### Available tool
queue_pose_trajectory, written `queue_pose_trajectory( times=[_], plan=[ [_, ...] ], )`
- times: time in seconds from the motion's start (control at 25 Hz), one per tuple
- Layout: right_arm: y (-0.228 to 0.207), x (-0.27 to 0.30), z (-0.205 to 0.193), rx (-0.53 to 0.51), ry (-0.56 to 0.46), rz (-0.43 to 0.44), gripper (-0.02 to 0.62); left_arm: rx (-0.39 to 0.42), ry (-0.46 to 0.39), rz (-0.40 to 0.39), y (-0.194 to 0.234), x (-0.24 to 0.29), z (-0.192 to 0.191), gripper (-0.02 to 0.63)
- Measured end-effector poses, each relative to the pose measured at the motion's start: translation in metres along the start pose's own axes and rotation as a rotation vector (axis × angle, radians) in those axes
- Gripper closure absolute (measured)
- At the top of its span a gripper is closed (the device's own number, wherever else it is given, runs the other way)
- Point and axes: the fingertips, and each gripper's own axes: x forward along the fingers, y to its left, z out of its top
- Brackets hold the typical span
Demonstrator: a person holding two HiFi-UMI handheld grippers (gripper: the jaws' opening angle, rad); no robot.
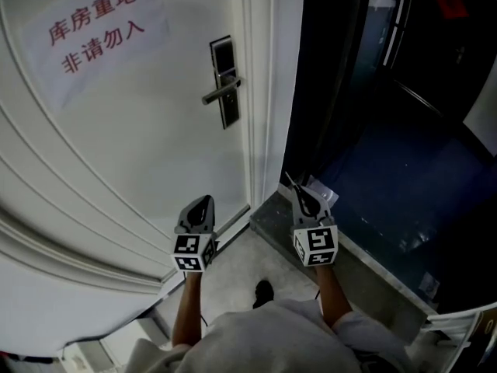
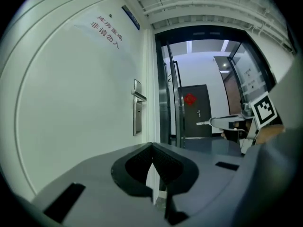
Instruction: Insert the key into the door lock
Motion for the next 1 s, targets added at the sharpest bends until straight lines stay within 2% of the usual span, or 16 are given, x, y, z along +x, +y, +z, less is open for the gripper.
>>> queue_pose_trajectory(
  times=[0.2,0.4,1.0],
  plan=[
    [-0.027,0.062,-0.008,0.013,0.012,0.033,0.566,0.009,-0.009,0.037,0.022,0.058,0.012,0.589],
    [-0.042,0.106,-0.015,0.022,0.017,0.073,0.566,0.009,0.001,0.067,0.036,0.094,0.012,0.589],
    [-0.031,0.163,-0.033,0.032,0.046,0.13,0.566,0.008,0.023,0.106,0.07,0.12,0.006,0.589]
  ],
)
